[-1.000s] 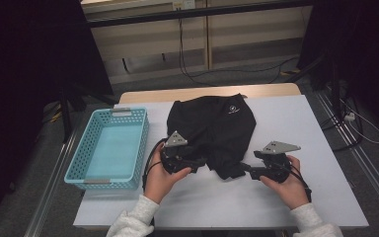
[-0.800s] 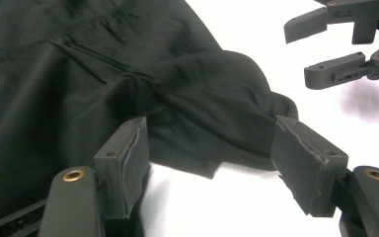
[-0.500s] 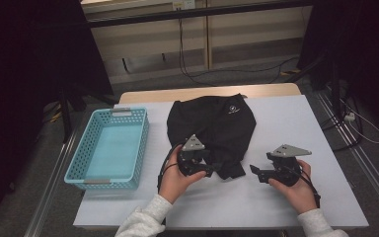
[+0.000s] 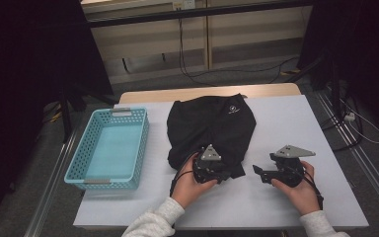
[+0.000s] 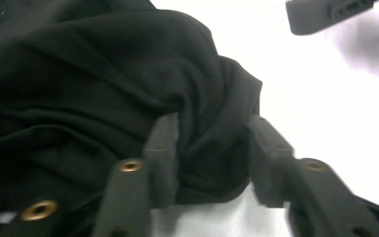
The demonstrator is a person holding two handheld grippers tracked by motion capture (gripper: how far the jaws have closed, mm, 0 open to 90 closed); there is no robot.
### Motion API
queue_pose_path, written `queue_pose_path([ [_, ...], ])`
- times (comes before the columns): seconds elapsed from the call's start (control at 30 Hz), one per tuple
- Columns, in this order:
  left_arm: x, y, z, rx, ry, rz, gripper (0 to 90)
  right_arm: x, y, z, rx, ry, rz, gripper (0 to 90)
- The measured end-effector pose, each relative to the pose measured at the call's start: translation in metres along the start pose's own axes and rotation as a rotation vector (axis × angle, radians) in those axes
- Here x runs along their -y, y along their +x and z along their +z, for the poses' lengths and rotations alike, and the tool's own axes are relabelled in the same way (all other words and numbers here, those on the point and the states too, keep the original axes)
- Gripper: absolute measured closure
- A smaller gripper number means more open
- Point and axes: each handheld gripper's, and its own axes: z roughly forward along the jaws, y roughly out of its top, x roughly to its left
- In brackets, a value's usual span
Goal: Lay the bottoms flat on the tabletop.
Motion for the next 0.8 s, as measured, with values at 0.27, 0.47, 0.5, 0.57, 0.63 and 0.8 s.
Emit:
queue_pose_path([
  [0.27,-0.005,0.006,-0.012,0.012,-0.043,-0.067,85.0,0.000,0.003,0.004,-0.010,0.007,-0.007,22.3],
  [0.47,-0.015,0.021,-0.041,-0.015,-0.127,-0.111,85.7,-0.002,0.006,0.007,-0.016,0.010,-0.016,22.4],
  [0.5,-0.015,0.025,-0.045,-0.023,-0.138,-0.119,85.7,-0.003,0.007,0.007,-0.019,0.011,-0.018,22.4],
  [0.57,-0.013,0.032,-0.051,-0.040,-0.157,-0.146,85.7,-0.004,0.008,0.010,-0.024,0.013,-0.020,22.9],
  [0.63,-0.012,0.039,-0.058,-0.056,-0.164,-0.163,85.7,-0.005,0.010,0.013,-0.029,0.017,-0.024,23.0],
  [0.8,-0.009,0.050,-0.070,-0.093,-0.196,-0.192,85.7,-0.010,0.020,0.021,-0.051,0.017,-0.042,23.9],
])
